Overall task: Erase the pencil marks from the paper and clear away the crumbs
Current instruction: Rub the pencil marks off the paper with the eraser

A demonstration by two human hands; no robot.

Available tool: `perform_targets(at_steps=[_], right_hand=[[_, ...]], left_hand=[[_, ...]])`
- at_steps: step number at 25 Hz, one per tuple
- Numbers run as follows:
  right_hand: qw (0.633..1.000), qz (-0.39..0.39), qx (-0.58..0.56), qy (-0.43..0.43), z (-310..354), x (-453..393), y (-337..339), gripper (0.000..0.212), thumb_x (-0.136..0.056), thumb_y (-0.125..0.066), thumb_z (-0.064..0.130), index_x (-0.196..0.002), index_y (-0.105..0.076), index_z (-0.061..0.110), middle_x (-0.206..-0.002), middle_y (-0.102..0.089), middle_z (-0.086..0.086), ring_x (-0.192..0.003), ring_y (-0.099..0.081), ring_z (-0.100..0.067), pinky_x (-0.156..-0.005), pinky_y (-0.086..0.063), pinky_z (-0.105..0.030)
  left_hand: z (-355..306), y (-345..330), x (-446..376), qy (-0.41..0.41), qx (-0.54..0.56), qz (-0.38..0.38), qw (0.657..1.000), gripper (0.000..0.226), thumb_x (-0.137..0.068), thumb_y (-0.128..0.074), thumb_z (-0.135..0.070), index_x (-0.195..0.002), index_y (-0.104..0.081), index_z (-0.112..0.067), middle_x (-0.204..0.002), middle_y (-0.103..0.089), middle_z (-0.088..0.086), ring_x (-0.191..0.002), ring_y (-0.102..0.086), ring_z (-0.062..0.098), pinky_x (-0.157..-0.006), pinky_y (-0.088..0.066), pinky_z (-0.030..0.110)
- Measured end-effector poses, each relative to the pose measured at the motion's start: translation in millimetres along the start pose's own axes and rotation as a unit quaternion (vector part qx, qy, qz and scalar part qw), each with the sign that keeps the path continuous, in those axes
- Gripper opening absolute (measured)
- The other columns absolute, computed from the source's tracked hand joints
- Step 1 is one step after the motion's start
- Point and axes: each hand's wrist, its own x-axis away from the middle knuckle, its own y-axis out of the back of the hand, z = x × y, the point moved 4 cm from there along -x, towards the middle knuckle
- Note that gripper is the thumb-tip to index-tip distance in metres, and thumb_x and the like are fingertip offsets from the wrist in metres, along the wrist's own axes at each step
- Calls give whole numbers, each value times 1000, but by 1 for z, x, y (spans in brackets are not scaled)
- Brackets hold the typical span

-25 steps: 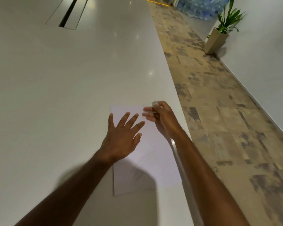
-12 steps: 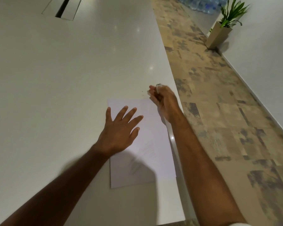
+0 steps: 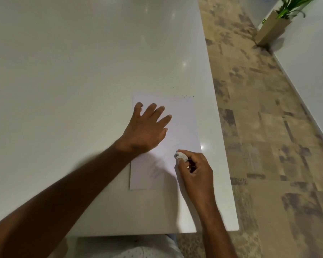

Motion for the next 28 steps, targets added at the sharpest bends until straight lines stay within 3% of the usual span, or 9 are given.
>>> perform_targets(at_steps=[4, 6, 9, 14, 16, 19, 22, 24, 28], right_hand=[[1000, -17, 3, 7, 1, 0, -6, 11, -95, -75, 27, -106, -75, 27, -103, -70, 17, -95, -65, -1, -82, -51, -9], [998, 1, 48, 36, 4, 10, -19, 8, -96, -74, 35, -103, -72, 32, -101, -66, 22, -96, -62, 2, -82, -49, -7], [989, 32, 94, 110, 12, 19, -32, 14, -97, -70, 45, -103, -70, 33, -102, -61, 23, -93, -59, 7, -82, -46, -5], [987, -112, 103, 53, 19, -37, 8, 15, -100, -69, 39, -99, -73, 24, -95, -67, 12, -81, -60, 1, -72, -50, -14], [989, -66, 116, 69, 15, -14, -11, 9, -99, -72, 34, -99, -75, 25, -96, -68, 13, -80, -58, 0, -74, -47, -14], [976, 23, 141, 162, 14, 26, -34, 8, -97, -75, 34, -100, -77, 27, -97, -69, 13, -88, -55, 5, -79, -48, -9], [975, -80, 189, 83, 26, -31, 3, 20, -100, -63, 51, -99, -73, 33, -96, -65, 22, -88, -63, 0, -69, -33, -1], [976, -112, 180, 48, 30, -43, 15, 21, -100, -62, 51, -100, -73, 32, -98, -65, 21, -89, -65, -3, -68, -32, 0], [969, 31, 177, 168, 23, 25, -29, 12, -97, -72, 43, -96, -76, 32, -95, -71, 14, -84, -59, 2, -78, -40, -2]], left_hand=[[0, -7, 1, -18, 77, -12, 997, 45, -106, -37, -37, -149, -43, -28, -161, -36, 6, -146, -32, 30, -113, -24, 54], [2, -14, 1, -12, 91, 12, 996, 49, -107, -26, -47, -154, -33, -38, -168, -23, 0, -154, -18, 27, -121, -13, 59], [3, -18, -2, -1, 78, 34, 996, 54, -105, -15, -58, -158, -16, -48, -170, -5, -5, -157, 0, 23, -119, 4, 68], [4, -19, -2, 23, 70, 41, 996, 55, -102, -11, -66, -155, -9, -56, -170, -1, -11, -157, 5, 26, -114, 6, 75], [3, -18, -1, 25, 69, 37, 997, 53, -102, -12, -64, -155, -10, -56, -170, -2, -11, -157, 4, 26, -114, 5, 74], [3, -19, -1, 23, 70, 36, 997, 53, -103, -13, -62, -155, -10, -56, -170, -3, -12, -157, 4, 25, -114, 3, 74], [4, -19, -1, 19, 70, 39, 997, 54, -103, -12, -63, -156, -9, -55, -170, -3, -11, -157, 3, 26, -114, 2, 75], [3, -18, -1, 19, 76, 42, 996, 54, -103, -12, -63, -156, -9, -54, -170, -2, -10, -157, 4, 27, -115, 2, 74], [3, -16, 1, 23, 90, 38, 995, 52, -104, -15, -60, -156, -12, -54, -170, -3, -11, -157, 5, 25, -115, 6, 73]])
